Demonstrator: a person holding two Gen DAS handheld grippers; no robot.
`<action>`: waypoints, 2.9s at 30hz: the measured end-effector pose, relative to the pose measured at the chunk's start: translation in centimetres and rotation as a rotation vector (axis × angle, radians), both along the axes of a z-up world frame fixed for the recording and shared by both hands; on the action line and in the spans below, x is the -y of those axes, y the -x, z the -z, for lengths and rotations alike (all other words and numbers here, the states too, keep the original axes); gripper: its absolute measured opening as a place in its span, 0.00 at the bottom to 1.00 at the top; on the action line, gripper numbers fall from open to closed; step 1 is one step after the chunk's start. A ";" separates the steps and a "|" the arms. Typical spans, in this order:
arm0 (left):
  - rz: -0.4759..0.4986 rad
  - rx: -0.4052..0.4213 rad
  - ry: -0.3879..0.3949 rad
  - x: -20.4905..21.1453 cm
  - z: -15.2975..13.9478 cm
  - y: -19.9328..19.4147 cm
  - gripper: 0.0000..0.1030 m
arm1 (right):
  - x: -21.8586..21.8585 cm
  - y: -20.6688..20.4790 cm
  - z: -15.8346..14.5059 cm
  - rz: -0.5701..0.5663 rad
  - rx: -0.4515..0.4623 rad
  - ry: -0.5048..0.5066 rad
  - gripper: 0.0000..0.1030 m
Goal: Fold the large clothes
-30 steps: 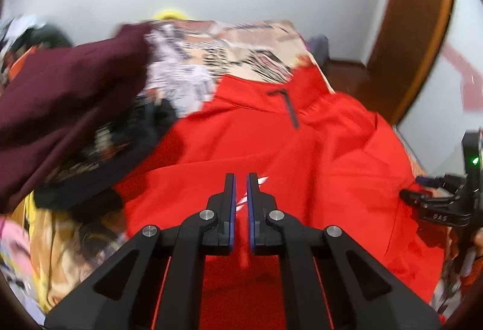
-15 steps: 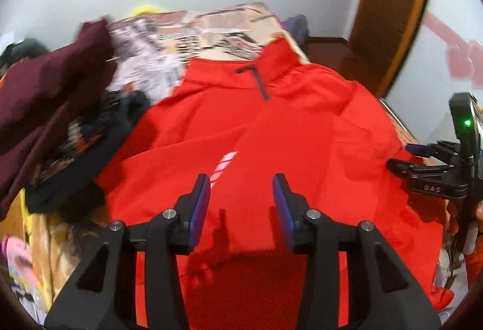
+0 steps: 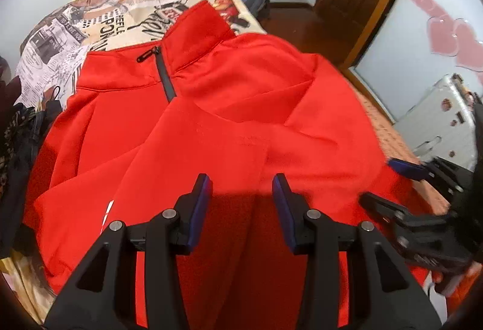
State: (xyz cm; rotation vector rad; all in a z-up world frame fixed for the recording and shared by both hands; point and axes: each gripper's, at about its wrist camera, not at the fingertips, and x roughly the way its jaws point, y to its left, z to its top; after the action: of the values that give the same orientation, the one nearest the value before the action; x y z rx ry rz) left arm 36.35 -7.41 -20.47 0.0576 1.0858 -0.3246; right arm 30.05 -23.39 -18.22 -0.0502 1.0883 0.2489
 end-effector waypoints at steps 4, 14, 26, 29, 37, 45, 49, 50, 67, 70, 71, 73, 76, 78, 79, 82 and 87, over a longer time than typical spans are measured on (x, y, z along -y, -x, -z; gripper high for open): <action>-0.051 -0.019 0.001 -0.4 1.1 -1.2 0.35 | 0.7 -0.2 0.4 0.021 -0.020 -0.047 0.67; -0.110 0.158 0.025 -5.0 -4.2 2.6 0.02 | 0.7 -0.2 0.5 0.022 -0.020 -0.059 0.69; -0.334 0.374 0.058 -15.5 -11.4 10.1 0.02 | 0.5 -0.4 0.4 0.022 -0.016 -0.028 0.69; -0.389 0.393 0.014 -17.2 -11.0 12.1 0.02 | 0.2 -0.3 0.4 0.022 -0.009 -0.012 0.69; -0.481 0.233 -0.023 -20.7 -5.4 16.5 0.02 | 0.1 -0.4 0.3 0.027 -0.008 0.002 0.69; -0.511 0.037 0.003 -23.0 0.7 19.7 0.06 | -0.1 -0.3 0.3 0.032 -0.002 0.022 0.69; -0.505 -0.029 -0.025 -22.7 3.0 20.5 0.15 | -0.3 -0.3 0.1 0.036 0.001 0.030 0.69; -0.504 -0.042 -0.036 -22.5 3.4 20.7 0.19 | -0.3 -0.3 0.1 0.035 0.002 0.033 0.69; -0.427 0.197 -0.140 -20.0 -4.9 16.5 0.45 | -1.1 -0.9 -5.3 -0.022 0.151 0.086 0.69; -0.372 0.260 -0.122 -18.2 -6.8 14.1 0.48 | -1.4 -1.4 -6.7 -0.033 0.191 0.080 0.69; -0.353 0.281 -0.119 -17.6 -7.3 13.4 0.50 | -1.5 -1.5 -7.0 -0.036 0.202 0.079 0.69; -0.317 0.315 -0.120 -16.2 -8.1 11.8 0.51 | -1.8 -2.1 -7.8 -0.040 0.224 0.078 0.69; -0.271 0.341 -0.114 -14.3 -8.9 9.5 0.52 | -2.4 -3.1 -8.7 -0.051 0.253 0.079 0.69; -0.237 0.359 -0.121 -12.9 -9.1 7.7 0.52 | -2.8 -3.7 -9.1 -0.062 0.268 0.079 0.69; -0.223 0.371 -0.133 -12.2 -9.3 6.8 0.52 | -3.3 -4.2 -9.3 -0.070 0.278 0.082 0.69; -0.191 0.385 -0.152 -10.6 -9.2 3.9 0.52 | -4.3 -5.3 -9.6 -0.092 0.300 0.086 0.69; -0.175 0.333 -0.082 -9.7 -7.8 -1.7 0.52 | -6.2 -8.4 -8.9 -0.129 0.279 0.070 0.69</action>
State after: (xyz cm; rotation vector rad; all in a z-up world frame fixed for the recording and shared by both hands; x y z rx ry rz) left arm 38.02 2.30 -12.68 0.0859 0.7669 -0.1067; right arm 38.48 -17.18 -9.32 -0.2121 0.8167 0.3095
